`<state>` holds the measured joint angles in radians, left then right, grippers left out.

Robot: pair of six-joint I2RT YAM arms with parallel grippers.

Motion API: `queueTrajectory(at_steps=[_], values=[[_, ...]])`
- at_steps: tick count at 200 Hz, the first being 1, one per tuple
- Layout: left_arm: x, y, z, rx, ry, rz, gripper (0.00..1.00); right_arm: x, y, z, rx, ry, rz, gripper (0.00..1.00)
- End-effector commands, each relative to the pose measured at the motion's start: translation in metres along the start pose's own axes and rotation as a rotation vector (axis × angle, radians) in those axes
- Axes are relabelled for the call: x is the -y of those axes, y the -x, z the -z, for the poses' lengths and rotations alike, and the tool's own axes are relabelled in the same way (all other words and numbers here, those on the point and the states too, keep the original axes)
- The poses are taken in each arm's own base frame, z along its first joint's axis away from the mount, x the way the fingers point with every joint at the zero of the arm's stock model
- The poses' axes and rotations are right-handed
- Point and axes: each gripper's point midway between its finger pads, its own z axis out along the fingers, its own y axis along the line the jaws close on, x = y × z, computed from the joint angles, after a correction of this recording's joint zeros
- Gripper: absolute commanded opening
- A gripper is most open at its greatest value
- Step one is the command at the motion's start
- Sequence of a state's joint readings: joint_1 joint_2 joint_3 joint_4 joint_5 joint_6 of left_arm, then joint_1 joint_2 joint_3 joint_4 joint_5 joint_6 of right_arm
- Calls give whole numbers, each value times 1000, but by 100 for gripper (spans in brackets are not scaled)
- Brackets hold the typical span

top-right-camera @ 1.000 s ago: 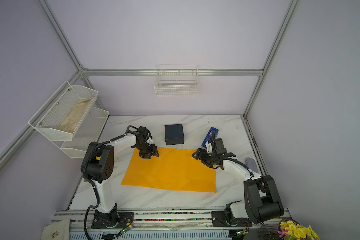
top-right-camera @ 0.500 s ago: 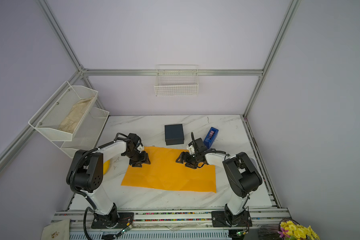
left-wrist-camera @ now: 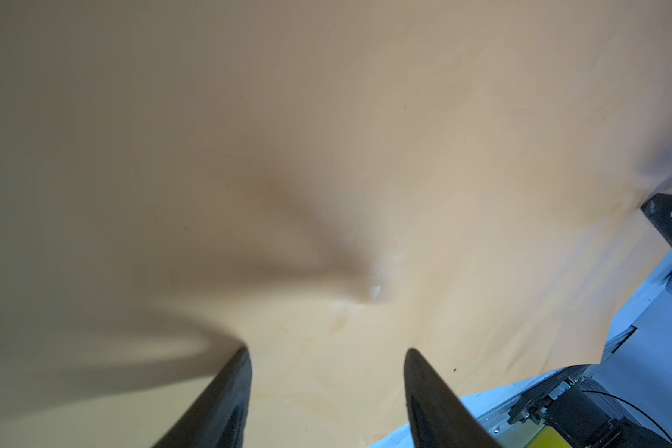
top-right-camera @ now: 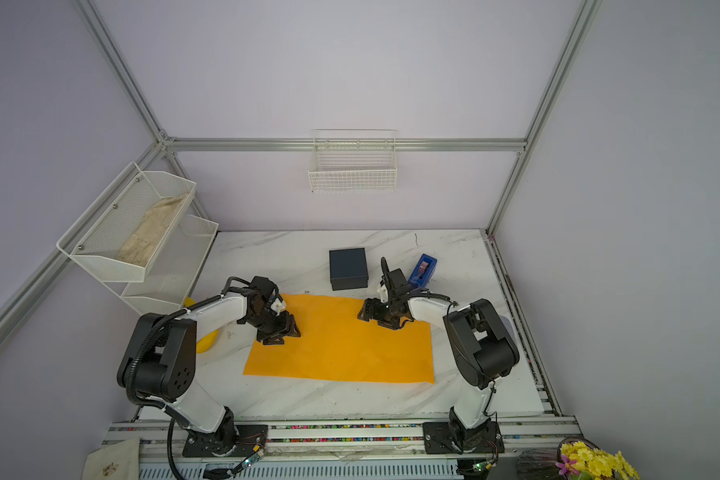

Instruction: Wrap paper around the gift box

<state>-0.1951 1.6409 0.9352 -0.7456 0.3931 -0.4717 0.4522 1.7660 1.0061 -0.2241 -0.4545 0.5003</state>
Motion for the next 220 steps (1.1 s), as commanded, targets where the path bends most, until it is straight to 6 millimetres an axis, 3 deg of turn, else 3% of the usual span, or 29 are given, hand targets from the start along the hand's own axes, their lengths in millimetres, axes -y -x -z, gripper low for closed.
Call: queueTrajectory(at_steps=[1,71,115,157,174,220], values=[[-7,-21,-7,-36,-3,52,62,35,-4,-2,-23,-134,-15,82],[-8,-42,-8,-36,-23,87,62,34,14,3,-4,-122,-1,82],[-6,-58,-10,-44,-32,96,62,26,43,46,115,-94,-29,82],[-2,-62,-5,-19,-34,88,63,76,51,94,229,-180,-142,83],[1,-56,2,-5,-27,75,63,83,51,103,246,-183,-158,83],[21,-44,25,43,-68,43,63,54,67,113,279,-64,-100,83]])
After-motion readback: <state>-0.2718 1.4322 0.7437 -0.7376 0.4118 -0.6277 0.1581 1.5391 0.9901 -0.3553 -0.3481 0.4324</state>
